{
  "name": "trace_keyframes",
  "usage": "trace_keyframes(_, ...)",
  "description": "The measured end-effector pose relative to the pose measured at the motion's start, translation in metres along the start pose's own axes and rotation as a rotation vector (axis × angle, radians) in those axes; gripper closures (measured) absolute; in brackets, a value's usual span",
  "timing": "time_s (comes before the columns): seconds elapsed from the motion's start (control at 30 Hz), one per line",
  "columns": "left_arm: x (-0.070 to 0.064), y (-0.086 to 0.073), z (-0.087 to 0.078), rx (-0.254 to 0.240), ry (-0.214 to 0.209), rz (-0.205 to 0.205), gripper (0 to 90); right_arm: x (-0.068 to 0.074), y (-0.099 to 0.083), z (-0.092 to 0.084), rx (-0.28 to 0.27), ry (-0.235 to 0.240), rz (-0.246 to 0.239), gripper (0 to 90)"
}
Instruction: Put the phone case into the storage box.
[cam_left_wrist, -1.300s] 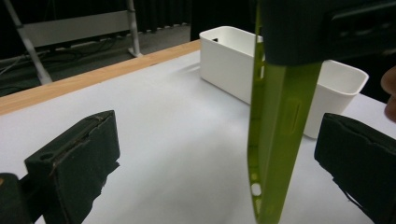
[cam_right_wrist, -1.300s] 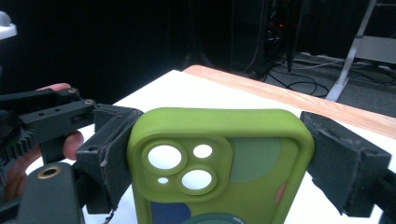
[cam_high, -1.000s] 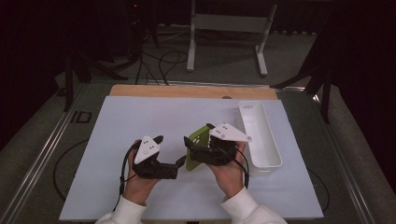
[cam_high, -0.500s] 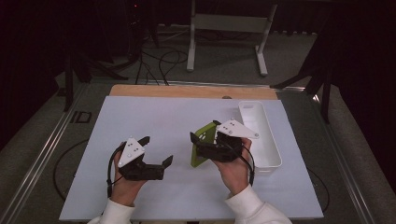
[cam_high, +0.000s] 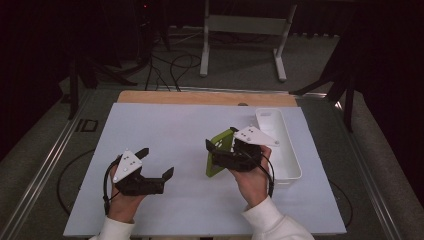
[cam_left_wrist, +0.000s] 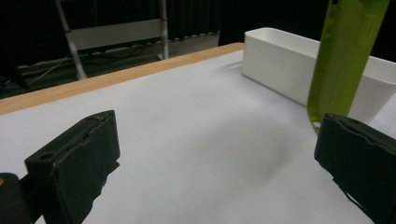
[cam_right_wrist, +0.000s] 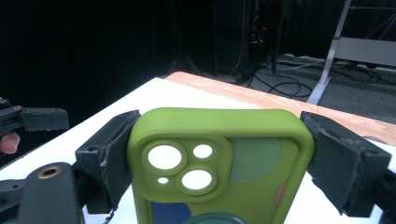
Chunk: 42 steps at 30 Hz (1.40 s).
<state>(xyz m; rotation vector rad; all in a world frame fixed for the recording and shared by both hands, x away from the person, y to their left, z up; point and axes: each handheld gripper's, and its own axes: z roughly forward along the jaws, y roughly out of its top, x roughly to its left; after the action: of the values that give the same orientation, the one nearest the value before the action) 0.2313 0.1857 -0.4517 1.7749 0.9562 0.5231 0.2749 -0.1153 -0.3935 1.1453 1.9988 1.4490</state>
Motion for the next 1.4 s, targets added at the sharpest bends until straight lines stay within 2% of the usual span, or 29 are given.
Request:
trace_keyframes(0.43,0.013,-0.012,-0.015,-0.001,0.037,-0.019,0.8,-0.004,0.002,-0.001,0.001,-0.013,0.009,15.9)
trace_keyframes(0.77,0.018,-0.02,-0.024,-0.018,0.06,-0.029,0.8,-0.008,0.007,-0.002,-0.001,-0.023,0.013,15.9)
trace_keyframes(0.93,0.02,-0.024,-0.028,-0.015,0.066,-0.023,0.8,-0.015,0.01,-0.003,-0.001,-0.034,0.026,15.9)
trace_keyframes(1.4,0.026,-0.031,-0.036,-0.02,0.089,-0.039,0.8,-0.027,0.014,-0.01,-0.013,-0.066,0.048,15.9)
